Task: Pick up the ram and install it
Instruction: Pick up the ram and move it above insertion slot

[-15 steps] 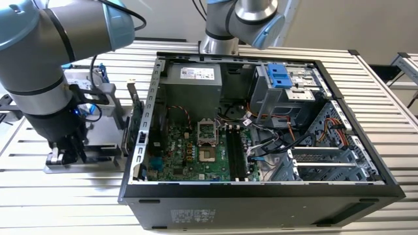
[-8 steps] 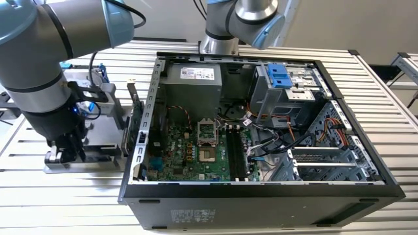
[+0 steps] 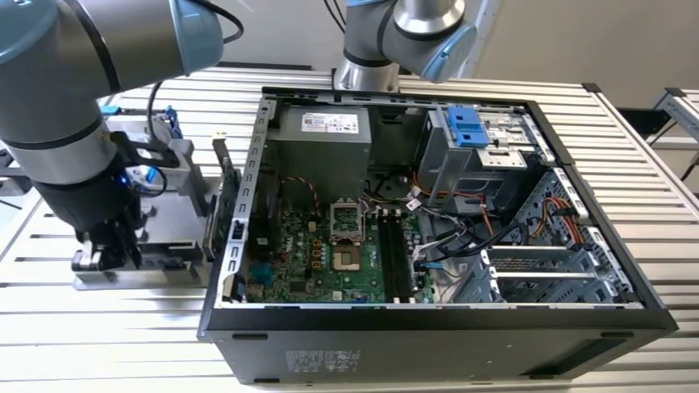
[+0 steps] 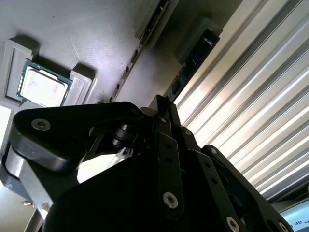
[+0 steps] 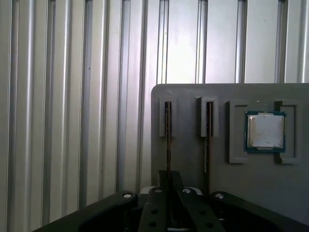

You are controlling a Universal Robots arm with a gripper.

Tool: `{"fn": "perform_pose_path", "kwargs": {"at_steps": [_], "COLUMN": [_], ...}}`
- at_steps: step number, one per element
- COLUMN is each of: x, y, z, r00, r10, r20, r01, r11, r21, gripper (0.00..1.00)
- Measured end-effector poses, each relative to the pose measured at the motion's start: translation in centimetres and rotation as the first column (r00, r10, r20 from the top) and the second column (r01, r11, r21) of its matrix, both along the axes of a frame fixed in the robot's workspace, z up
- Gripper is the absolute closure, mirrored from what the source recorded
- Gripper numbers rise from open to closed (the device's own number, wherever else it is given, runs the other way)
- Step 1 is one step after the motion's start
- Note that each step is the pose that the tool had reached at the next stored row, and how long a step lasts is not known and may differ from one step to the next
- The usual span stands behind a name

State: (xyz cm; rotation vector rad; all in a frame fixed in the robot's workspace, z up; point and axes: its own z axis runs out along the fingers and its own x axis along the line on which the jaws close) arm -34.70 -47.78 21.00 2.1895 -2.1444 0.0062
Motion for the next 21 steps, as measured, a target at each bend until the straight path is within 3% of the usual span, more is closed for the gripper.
{"fn": "perform_pose_path", "kwargs": {"at_steps": [21], "x": [0.00], "y": [0.01], "z": [1.41], "r00": [1.0000], "r10": [0.000], "r20": [0.0001], "r01": [0.000], "r11": [1.0000], "r21": [0.0001], "gripper": [1.00]}}
